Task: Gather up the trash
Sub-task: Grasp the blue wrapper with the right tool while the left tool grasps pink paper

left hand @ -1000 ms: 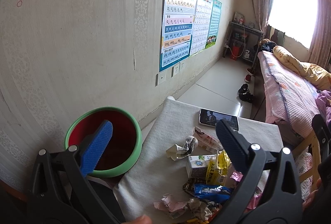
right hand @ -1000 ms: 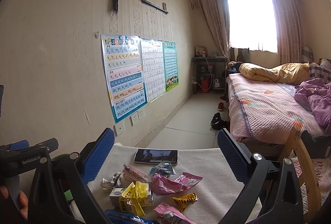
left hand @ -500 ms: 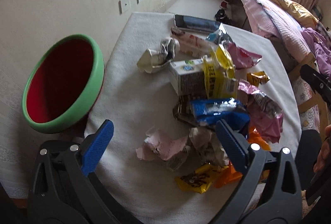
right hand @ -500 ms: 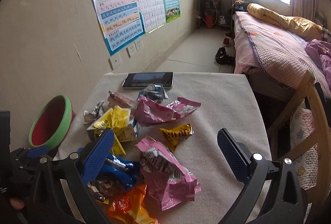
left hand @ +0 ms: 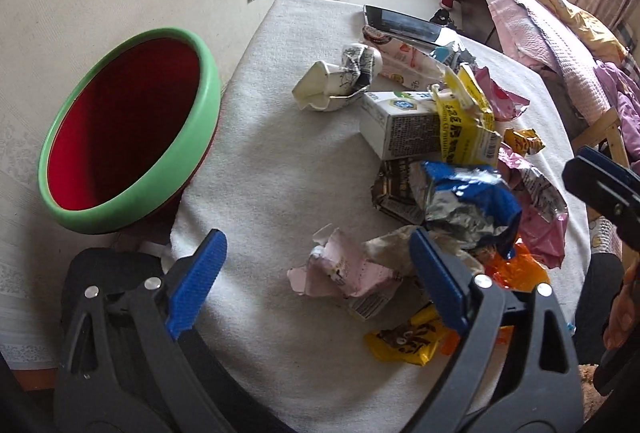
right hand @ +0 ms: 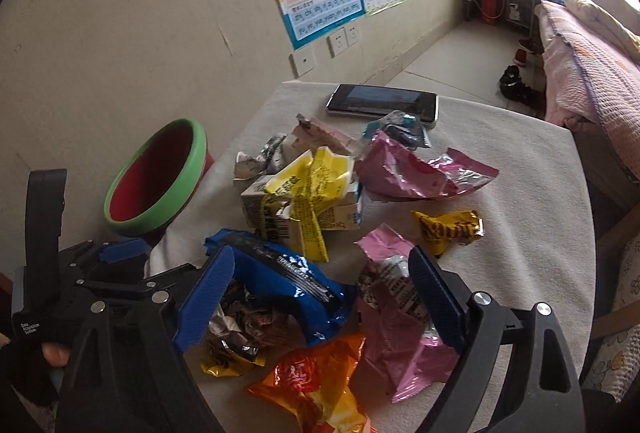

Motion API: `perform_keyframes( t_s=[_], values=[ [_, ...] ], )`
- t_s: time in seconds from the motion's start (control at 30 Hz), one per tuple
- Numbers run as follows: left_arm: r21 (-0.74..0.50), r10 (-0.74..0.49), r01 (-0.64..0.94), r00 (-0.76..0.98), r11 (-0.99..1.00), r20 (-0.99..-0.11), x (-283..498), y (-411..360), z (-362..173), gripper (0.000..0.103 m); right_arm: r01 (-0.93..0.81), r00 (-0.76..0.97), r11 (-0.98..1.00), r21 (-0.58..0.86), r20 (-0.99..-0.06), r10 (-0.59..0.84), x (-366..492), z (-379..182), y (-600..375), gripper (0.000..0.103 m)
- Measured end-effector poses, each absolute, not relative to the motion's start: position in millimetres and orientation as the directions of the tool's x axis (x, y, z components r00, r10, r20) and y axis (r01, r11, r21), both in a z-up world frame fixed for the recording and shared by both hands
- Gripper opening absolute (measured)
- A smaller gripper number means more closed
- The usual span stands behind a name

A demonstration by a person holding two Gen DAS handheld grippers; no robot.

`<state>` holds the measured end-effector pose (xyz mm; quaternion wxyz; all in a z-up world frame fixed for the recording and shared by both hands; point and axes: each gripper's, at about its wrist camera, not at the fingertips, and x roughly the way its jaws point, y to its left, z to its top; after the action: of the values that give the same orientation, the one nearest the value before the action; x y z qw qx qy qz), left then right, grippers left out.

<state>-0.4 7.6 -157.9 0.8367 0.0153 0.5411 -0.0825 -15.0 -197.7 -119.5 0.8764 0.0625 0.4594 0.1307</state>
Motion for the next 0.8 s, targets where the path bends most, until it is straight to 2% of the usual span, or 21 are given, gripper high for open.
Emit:
perform_keyframes(
  t_s=[0.2, 0.3, 0.4, 0.43, 0.57, 0.63, 0.8],
  values=[
    [-0.092, -0.108, 0.06, 0.392, 0.994, -0.914, -6.6, 41.4, -159.0, 0.091, -0.239, 0.409, 0.926, 0.293, -0.834, 0.37, 5.2, -154.3, -172.7, 0.073],
    [-0.162, -0.178, 0.073, 0.364, 0.984, -0.914, -7.7, 45.5, -161.2, 0.091, -0.218, 0.339, 0.901, 0.375, -0.836, 0.431, 9.9, -172.3, -171.2, 0.052],
    [-0.178, -0.218, 0.144, 0.335, 0.973, -0.917, -11.0, 30.6, -164.9, 0.087, -0.21, 0.334, 0.894, 0.396, -0.83, 0.446, 6.1, -174.8, -173.4, 0.046],
    [-0.182, -0.228, 0.168, 0.319, 0.969, -0.92, -11.8, 24.9, -167.9, 0.084, -0.212, 0.341, 0.892, 0.399, -0.826, 0.45, 3.8, -172.9, -174.7, 0.04],
    [-0.2, -0.247, 0.195, 0.254, 0.96, -0.935, -8.6, 11.2, -183.6, 0.069, -0.204, 0.392, 0.893, 0.4, -0.803, 0.449, -2.6, -159.1, -182.9, 0.036],
    [-0.227, -0.264, 0.173, 0.236, 0.959, -0.935, -4.9, 12.6, -190.2, 0.066, -0.194, 0.419, 0.89, 0.413, -0.785, 0.456, -5.1, -150.4, -187.8, 0.036],
    [-0.295, -0.32, 0.138, 0.22, 0.945, -0.921, -3.1, 14.9, -191.5, 0.066, -0.198, 0.483, 0.888, 0.415, -0.747, 0.457, -12.7, -127.0, -194.1, 0.036]
  ],
)
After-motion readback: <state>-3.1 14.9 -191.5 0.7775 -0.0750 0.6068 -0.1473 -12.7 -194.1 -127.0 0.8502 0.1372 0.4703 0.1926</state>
